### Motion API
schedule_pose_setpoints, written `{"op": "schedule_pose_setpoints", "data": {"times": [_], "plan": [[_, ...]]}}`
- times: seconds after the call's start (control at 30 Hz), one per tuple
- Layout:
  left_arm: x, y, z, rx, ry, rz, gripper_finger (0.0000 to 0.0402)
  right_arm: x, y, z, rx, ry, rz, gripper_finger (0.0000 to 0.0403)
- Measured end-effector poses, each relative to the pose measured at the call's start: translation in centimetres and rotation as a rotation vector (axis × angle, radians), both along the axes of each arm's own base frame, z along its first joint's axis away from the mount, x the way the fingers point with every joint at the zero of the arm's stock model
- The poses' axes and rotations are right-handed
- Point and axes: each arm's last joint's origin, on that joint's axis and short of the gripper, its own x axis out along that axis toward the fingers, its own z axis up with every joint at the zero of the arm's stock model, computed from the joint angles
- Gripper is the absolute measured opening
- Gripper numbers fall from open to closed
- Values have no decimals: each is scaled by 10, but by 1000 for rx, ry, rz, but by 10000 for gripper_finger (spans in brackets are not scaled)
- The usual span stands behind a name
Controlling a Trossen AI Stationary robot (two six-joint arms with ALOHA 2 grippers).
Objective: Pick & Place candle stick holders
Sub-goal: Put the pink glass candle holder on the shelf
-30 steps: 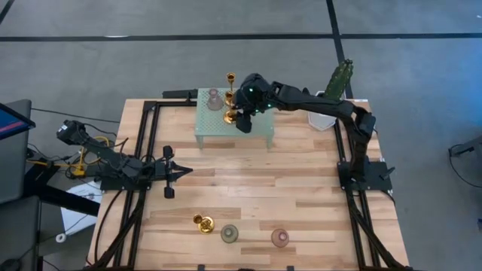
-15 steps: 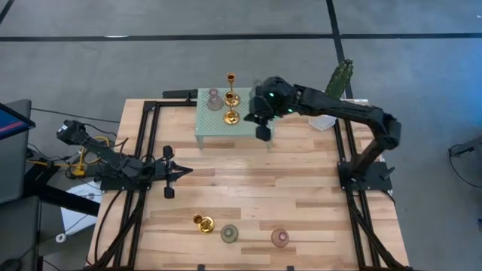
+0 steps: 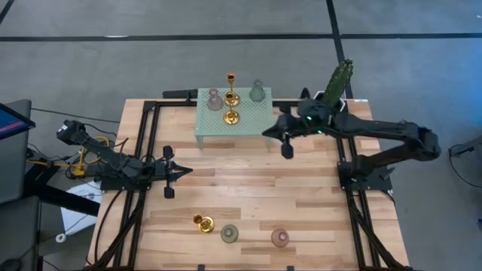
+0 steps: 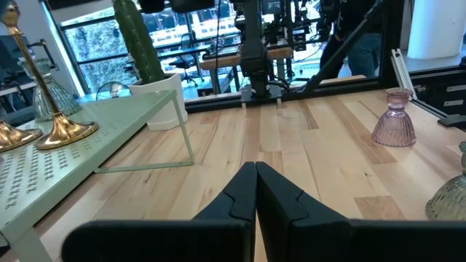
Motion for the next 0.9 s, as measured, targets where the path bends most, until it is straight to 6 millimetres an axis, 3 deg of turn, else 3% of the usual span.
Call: {"op": "schedule_pose_setpoints", "data": {"times": [0.43, 0.9], "plan": [[0, 0, 0, 0, 0, 0, 6, -56, 29, -38, -5, -138, 66, 1], [0, 0, 0, 0, 0, 0, 6, -85, 55, -119, 19, -317, 175, 1]]}}
